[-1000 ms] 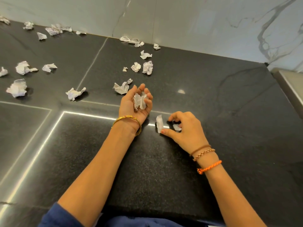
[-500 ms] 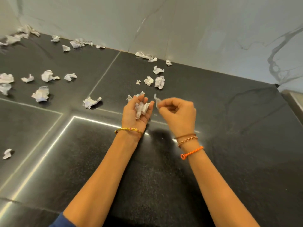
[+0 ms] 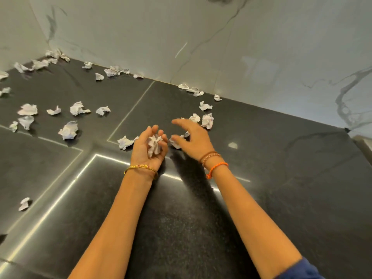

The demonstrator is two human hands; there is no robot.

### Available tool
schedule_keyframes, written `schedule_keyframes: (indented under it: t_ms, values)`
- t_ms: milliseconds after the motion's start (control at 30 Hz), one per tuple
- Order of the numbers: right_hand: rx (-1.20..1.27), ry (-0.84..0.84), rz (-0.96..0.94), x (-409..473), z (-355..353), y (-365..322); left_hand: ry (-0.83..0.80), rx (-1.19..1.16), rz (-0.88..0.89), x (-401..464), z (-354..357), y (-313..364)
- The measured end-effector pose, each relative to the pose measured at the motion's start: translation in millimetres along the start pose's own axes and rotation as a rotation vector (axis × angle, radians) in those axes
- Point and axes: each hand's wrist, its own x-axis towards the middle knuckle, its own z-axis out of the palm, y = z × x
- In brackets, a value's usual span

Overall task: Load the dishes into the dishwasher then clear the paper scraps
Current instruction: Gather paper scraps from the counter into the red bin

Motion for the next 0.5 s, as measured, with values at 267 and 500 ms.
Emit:
schedule_keyframes:
  t_ms: [267,500]
  values:
    - [-0.096,0.056,0.072,-7,15,14,0.019,-0.005,0.071,2,-8,6]
    - [0.495,0.289,0.034,-3,0,-6,-0.109,-0.080,-0.094,3,5,-13]
